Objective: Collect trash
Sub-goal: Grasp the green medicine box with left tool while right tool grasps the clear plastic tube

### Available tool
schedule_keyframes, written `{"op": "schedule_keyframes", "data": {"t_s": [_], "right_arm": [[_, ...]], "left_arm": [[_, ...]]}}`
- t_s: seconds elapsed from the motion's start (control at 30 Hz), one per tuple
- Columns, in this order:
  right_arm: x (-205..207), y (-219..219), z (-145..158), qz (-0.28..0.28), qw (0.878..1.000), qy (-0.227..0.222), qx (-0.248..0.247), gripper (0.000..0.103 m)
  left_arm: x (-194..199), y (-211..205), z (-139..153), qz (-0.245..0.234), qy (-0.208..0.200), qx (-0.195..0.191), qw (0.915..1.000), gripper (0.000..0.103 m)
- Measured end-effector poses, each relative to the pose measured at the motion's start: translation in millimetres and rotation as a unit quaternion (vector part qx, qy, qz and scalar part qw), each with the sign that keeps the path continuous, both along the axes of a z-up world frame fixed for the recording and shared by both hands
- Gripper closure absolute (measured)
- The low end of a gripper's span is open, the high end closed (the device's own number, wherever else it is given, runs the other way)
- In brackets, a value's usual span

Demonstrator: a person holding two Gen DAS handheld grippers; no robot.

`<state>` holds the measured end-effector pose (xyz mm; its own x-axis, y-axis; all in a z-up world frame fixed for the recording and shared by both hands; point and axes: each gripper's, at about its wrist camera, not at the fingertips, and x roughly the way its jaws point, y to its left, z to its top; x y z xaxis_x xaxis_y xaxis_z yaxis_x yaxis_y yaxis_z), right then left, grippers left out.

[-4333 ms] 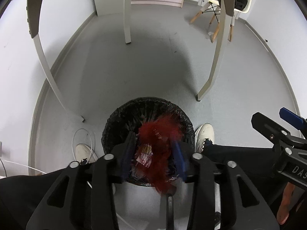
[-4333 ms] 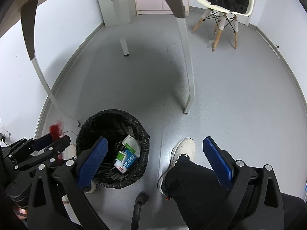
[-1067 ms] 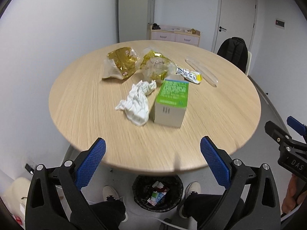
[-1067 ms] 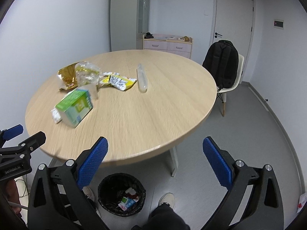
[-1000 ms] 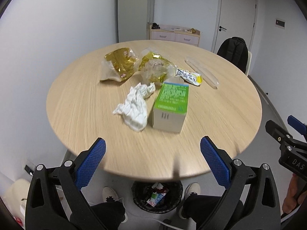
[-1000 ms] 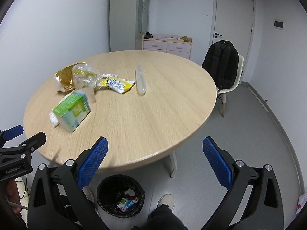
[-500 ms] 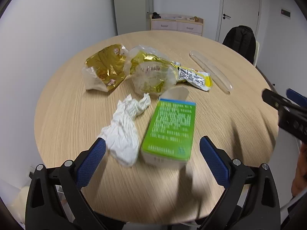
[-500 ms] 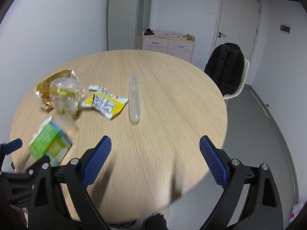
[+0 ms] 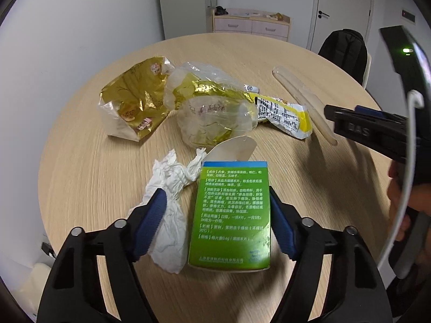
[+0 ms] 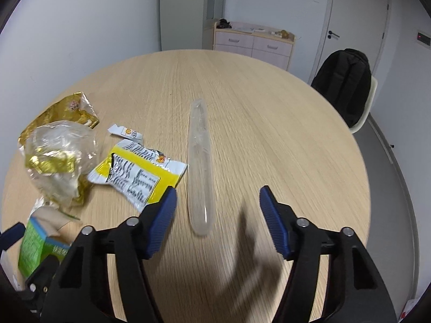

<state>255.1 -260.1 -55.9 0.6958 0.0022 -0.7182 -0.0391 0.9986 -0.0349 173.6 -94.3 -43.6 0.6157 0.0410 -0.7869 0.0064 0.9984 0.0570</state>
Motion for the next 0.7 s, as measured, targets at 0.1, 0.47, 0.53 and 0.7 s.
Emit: {"op": "schedule_keyframes", "data": {"t_s": [0.1, 0.47, 0.53, 0.7], "right_arm": [[13.4, -0.6, -6.0, -0.003, 1.0, 0.008, 0.006, 0.051], [30.1, -5.7, -14.8, -0.004, 0.999, 0.025, 0.024, 0.075], [29.8, -6.3, -14.5, -0.006, 0.999, 0.021, 0.025, 0.076], [23.0, -9.1, -10.7, -0.014, 1.0, 0.009, 0.024, 0.078]], "left_arm": [[4.0, -2.8, -2.3, -0.002, 0.004, 0.003, 1.0, 0.045], [13.4, -2.4, -7.4, -0.002, 0.009, -0.003, 1.0, 0.057], [12.8, -3.3, -7.3, -0.002, 0.008, -0.003, 1.0, 0.058], [12.1, -0.9, -8.2, 0.0, 0.005, -0.003, 1.0, 0.058]]}}
